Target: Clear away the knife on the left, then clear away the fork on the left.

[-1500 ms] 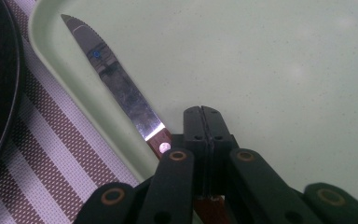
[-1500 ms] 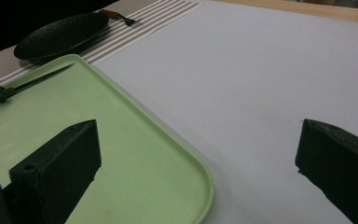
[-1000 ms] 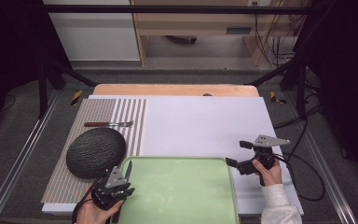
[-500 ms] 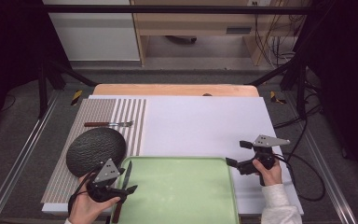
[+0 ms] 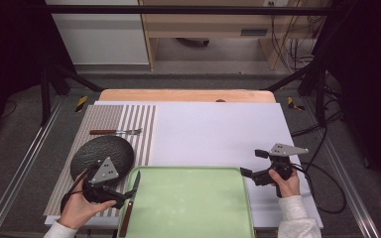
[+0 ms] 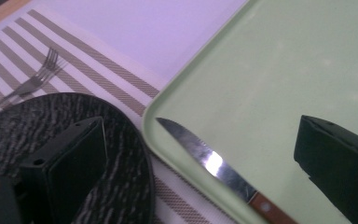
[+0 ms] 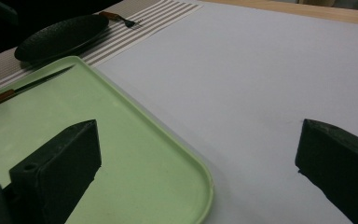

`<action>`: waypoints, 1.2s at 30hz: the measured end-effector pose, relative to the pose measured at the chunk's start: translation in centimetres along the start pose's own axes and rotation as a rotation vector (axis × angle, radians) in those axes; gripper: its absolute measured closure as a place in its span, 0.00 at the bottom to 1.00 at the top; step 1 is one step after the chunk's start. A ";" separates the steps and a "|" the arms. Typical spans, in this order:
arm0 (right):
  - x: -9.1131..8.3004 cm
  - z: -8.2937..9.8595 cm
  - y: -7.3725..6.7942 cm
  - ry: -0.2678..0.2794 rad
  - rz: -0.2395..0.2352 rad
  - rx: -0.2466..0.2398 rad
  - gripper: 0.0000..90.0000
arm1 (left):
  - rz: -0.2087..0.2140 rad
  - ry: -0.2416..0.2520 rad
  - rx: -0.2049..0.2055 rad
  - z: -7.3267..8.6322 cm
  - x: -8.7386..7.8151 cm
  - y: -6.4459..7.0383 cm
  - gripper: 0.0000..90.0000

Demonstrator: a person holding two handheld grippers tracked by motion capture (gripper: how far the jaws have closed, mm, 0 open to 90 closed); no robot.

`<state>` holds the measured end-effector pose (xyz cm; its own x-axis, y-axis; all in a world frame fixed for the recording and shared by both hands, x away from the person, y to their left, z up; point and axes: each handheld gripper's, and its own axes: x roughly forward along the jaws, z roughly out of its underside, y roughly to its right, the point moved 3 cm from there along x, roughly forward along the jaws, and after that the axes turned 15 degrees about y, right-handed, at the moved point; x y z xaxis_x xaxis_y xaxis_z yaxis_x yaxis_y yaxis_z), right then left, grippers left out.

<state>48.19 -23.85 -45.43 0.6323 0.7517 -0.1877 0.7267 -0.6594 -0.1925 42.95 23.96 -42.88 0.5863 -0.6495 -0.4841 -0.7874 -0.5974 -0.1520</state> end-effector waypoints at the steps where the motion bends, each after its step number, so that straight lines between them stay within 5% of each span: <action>1: 0.0 0.0 0.0 0.001 0.001 -0.001 0.01 | -0.002 -0.007 0.009 -0.1 0.0 -0.2 0.02; 17: 0.0 -0.1 0.0 0.004 0.002 0.001 0.01 | -0.047 -0.062 0.124 -0.7 -0.7 -4.9 0.02; 36: -0.1 -0.1 0.0 0.008 0.001 0.005 0.01 | -0.085 -0.144 0.255 -1.7 -0.5 -8.9 0.02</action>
<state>48.19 -23.91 -45.34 0.6352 0.7509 -0.1807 0.7247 -0.6604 -0.1966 49.98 28.77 -39.79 0.6332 -0.5183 -0.5748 -0.7700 -0.4972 -0.4000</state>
